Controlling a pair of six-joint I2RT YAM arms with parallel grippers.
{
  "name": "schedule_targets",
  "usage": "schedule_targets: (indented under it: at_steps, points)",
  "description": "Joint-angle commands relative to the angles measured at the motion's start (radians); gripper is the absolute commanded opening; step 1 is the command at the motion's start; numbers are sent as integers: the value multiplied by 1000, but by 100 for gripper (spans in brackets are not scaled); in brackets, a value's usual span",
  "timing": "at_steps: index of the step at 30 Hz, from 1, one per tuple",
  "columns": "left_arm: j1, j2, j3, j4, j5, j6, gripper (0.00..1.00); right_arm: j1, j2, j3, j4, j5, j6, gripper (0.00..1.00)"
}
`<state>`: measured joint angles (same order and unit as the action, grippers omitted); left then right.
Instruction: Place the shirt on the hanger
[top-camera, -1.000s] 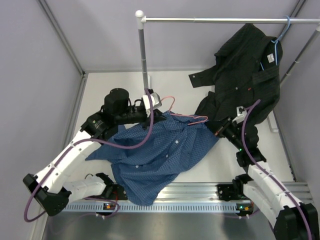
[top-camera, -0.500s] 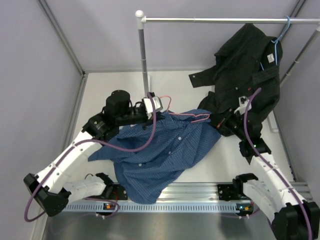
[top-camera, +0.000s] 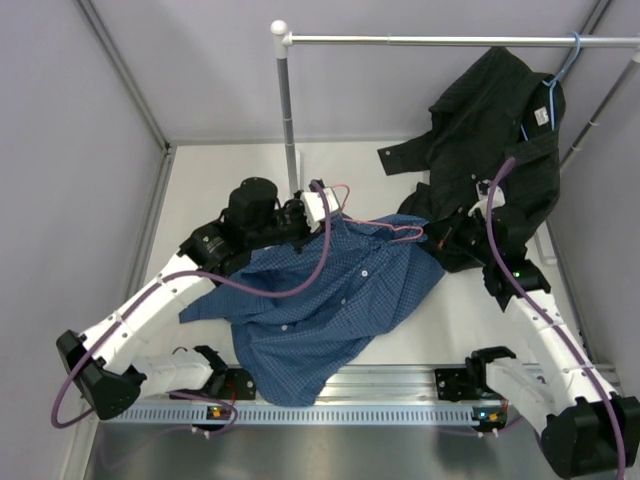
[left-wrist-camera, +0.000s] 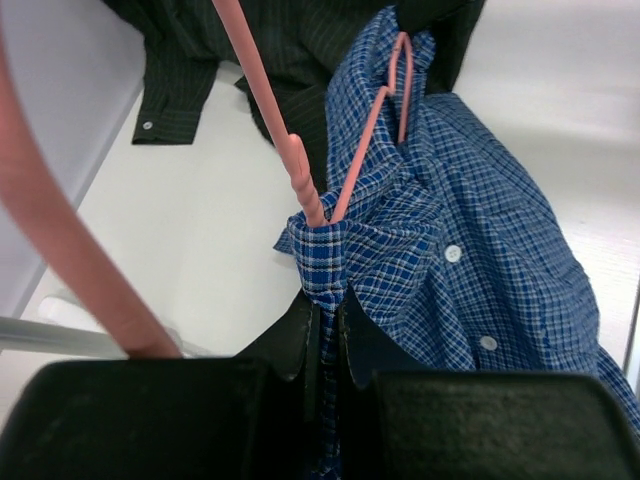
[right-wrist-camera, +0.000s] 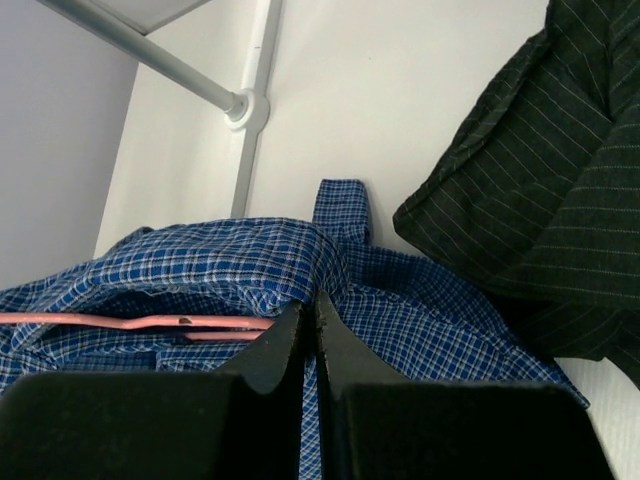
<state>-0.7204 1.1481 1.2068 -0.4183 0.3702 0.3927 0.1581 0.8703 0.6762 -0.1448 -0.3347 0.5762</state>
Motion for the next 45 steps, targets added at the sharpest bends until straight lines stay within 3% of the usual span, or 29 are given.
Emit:
schedule_targets:
  at_steps: [1,8,14,21,26,34,38,39,45]
  points:
    - [-34,48,45,-7,-256,-21,0,-5,-33,49,-5,-50,2,0]
    - [-34,52,50,36,-393,-61,0,-5,-91,-29,-21,14,4,0]
    - [-34,58,63,35,-439,-86,0,-5,-44,9,76,-131,86,0]
    - [-34,21,60,47,-280,-92,0,26,5,72,208,-231,185,0]
    - [-34,22,82,160,-341,-246,0,197,-13,76,178,-98,160,0]
    - [-30,61,111,393,-559,-480,0,463,-89,-136,421,131,313,0]
    - [-24,122,129,401,-424,-483,0,527,-44,-138,465,117,289,0]
    - [-24,130,128,401,-289,-471,0,534,-31,-133,478,90,281,0]
    - [-25,82,-51,559,28,-400,0,540,-34,-95,490,92,231,0]
